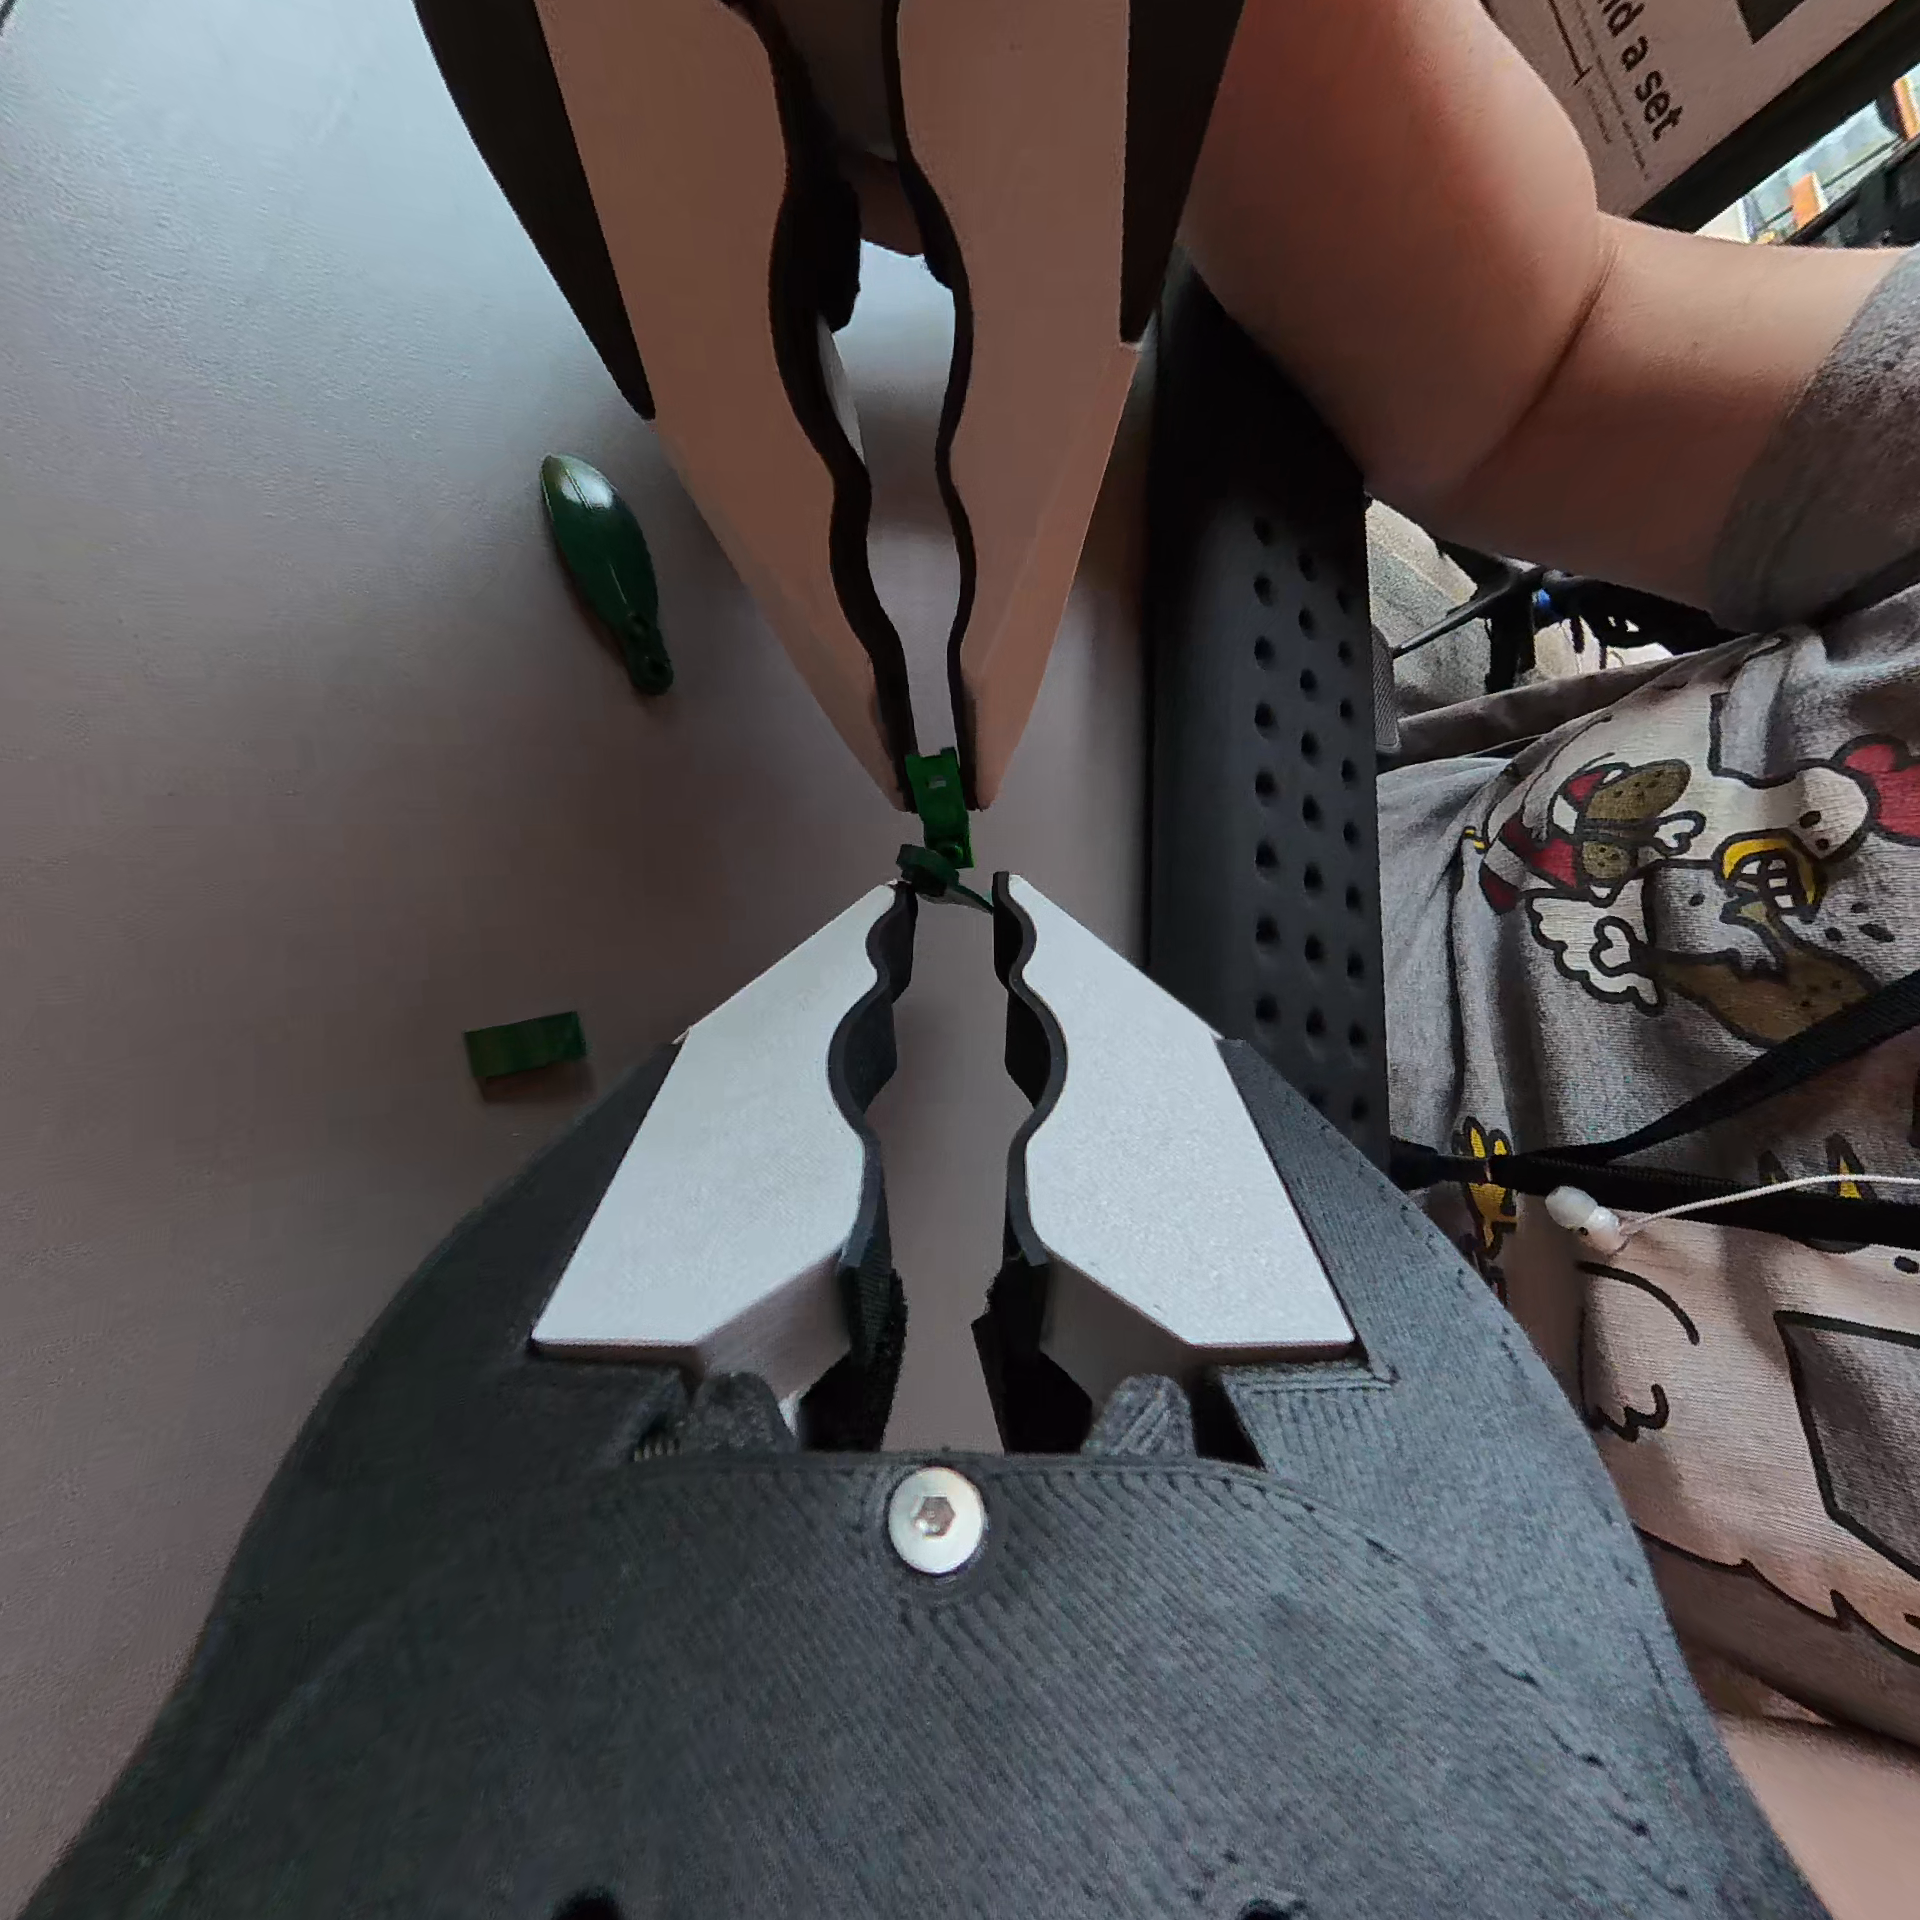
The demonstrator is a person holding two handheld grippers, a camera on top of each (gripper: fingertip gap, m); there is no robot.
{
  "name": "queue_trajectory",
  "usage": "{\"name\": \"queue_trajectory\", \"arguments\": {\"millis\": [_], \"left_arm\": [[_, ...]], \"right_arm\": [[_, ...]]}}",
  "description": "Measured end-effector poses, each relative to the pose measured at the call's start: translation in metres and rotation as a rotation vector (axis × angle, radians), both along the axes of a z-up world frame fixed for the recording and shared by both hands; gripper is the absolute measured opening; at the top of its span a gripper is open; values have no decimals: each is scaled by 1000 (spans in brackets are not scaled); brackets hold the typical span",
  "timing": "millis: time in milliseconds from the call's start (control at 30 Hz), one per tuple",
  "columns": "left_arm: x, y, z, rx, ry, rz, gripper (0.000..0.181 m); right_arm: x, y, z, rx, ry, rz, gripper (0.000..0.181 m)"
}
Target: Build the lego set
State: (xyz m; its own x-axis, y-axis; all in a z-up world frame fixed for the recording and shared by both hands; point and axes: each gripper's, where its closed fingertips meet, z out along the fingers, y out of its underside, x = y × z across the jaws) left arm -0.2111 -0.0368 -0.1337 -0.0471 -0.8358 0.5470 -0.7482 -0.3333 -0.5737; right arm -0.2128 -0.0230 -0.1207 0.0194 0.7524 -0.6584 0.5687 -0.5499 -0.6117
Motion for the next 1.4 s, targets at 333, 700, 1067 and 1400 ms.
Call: {"name": "queue_trajectory", "arguments": {"millis": [333, 700, 1067, 1400], "left_arm": [[-4, -4, -7, 53, 67, -15, 13], [-9, -5, -18, 85, 155, -20, 10], [-5, 20, 0, 38, 53, 118, 8], [-4, 45, 16, 80, -39, 244, 8]], "right_arm": [[-4, -5, -6, 12, -68, 3, 6], [-9, -7, -15, -4, -195, -44, 6], [-11, 21, 5, 4, -52, -183, 6], [-14, 46, 23, 79, 58, -313, 6]]}}
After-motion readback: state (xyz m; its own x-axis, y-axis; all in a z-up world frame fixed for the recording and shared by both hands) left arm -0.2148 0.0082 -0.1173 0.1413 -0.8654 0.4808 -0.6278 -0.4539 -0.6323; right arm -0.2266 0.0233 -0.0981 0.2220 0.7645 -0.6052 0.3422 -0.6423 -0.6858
